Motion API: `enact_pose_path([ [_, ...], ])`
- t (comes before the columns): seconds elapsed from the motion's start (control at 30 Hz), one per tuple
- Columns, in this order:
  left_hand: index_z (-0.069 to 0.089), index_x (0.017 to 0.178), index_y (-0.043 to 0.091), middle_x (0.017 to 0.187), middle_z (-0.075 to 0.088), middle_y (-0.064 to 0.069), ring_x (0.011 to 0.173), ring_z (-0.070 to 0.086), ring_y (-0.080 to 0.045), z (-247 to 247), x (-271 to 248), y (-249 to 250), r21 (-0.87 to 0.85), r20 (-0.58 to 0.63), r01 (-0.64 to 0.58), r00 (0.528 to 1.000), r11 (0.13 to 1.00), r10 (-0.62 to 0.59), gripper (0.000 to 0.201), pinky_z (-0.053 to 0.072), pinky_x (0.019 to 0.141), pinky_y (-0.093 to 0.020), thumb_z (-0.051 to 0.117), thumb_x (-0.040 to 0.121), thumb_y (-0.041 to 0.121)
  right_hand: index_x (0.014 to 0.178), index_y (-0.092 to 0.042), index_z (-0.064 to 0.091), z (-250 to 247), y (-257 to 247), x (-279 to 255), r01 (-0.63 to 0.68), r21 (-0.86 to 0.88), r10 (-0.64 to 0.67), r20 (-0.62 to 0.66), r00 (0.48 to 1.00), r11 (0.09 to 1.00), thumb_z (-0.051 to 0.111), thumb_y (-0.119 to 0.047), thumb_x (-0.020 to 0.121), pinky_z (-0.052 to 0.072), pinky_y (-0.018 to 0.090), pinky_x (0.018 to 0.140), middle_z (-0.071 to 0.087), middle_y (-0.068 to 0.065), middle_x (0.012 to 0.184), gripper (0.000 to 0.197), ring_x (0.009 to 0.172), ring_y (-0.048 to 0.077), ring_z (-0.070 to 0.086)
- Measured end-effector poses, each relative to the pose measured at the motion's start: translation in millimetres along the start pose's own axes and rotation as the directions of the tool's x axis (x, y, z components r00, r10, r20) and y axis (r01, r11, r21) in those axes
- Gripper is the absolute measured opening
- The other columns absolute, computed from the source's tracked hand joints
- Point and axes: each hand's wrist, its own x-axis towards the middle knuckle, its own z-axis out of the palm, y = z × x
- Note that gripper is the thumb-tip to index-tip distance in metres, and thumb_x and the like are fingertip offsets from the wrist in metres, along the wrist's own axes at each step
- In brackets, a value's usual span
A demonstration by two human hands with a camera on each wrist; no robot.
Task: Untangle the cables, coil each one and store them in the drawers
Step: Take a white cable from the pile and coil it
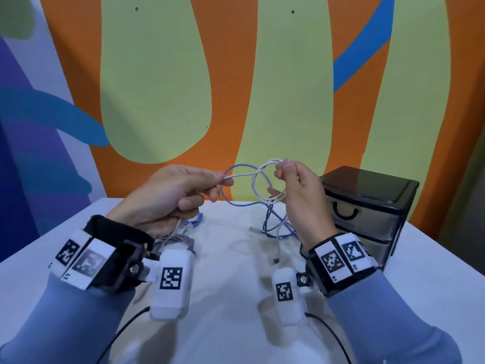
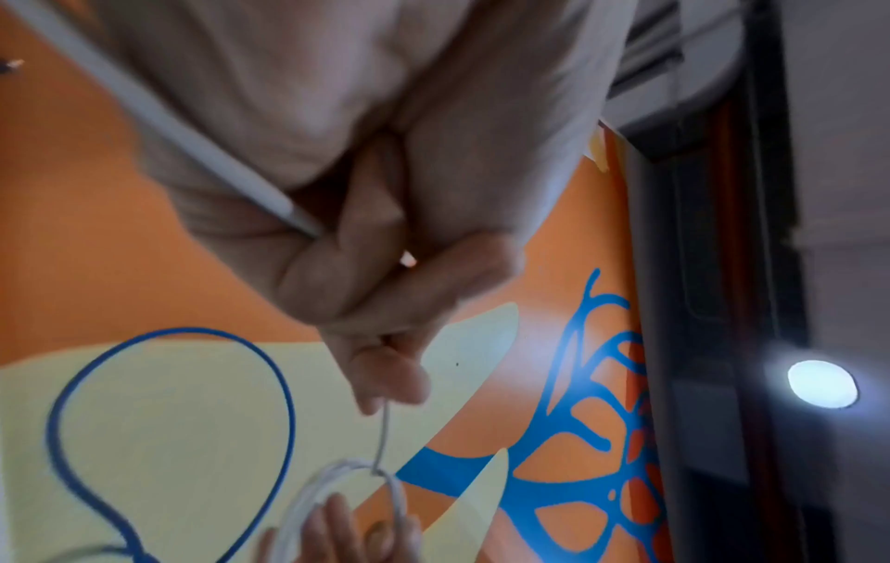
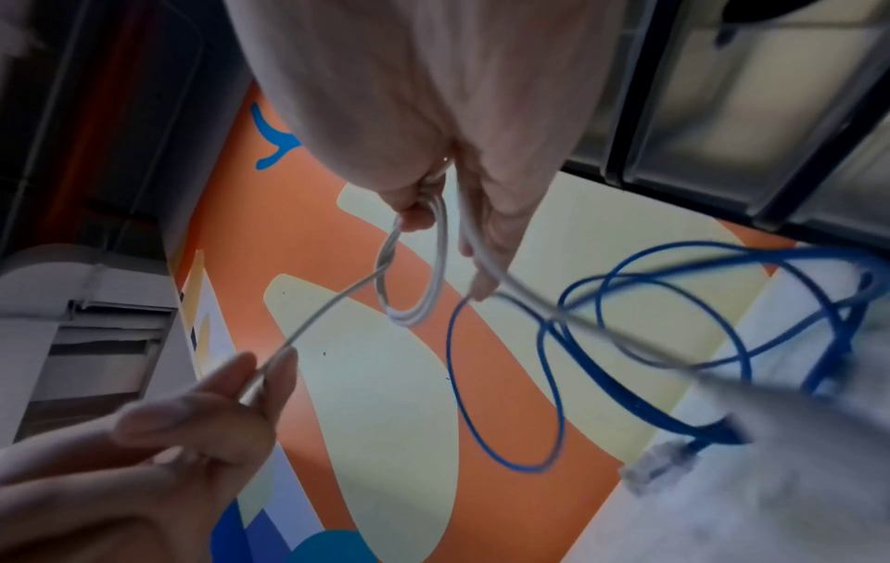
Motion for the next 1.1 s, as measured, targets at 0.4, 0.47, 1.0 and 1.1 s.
enact_pose_path([
  [0.4,0.082,0.094,0.019,0.075,0.057,-0.002,0.074,0.051,-0.011,23.2,9.9,-24.6,0.387,-0.149,-0.340,0.894,0.857,0.422,0.020,0.039,0.073,-0.026,0.068,0.103,0.030,0.088,-0.005,0.056,7.3,-10.6,-3.3,-0.393,0.647,0.305,0.250,0.919,0.653,0.044,-0.019,0.112,0.062,0.024,0.069,0.064,0.003,0.064,0.031,0.060,0.013,0.067],
  [0.47,0.080,0.096,0.015,0.076,0.064,-0.003,0.070,0.056,-0.010,29.4,9.9,-26.9,0.375,-0.098,-0.390,0.885,0.841,0.454,0.021,0.046,0.071,-0.023,0.064,0.106,0.022,0.089,-0.004,0.057,11.9,-8.1,-5.9,-0.383,0.579,0.281,0.262,0.923,0.720,0.044,-0.024,0.113,0.062,0.026,0.071,0.066,0.006,0.073,0.033,0.070,0.018,0.067],
  [1.0,0.062,0.114,0.032,0.087,0.071,-0.001,0.077,0.067,-0.023,42.3,0.3,-27.7,0.621,0.034,-0.507,0.779,0.597,0.626,0.030,0.058,0.078,-0.044,0.067,0.093,0.011,0.070,-0.019,0.051,8.2,0.0,-11.3,0.183,-0.291,-0.150,0.131,0.980,0.939,0.044,-0.039,0.111,0.041,0.030,0.048,0.055,-0.016,0.054,0.047,0.040,0.017,0.059],
  [1.1,0.072,0.113,0.039,0.099,0.061,0.008,0.085,0.064,-0.013,38.2,5.7,-34.2,0.760,0.101,-0.479,0.755,0.440,0.647,0.025,0.057,0.077,-0.042,0.070,0.092,0.025,0.072,-0.017,0.054,7.6,-3.6,-12.4,0.133,-0.256,-0.086,0.188,0.978,0.958,0.044,-0.039,0.111,0.042,0.032,0.049,0.051,-0.016,0.051,0.046,0.042,0.016,0.058],
])
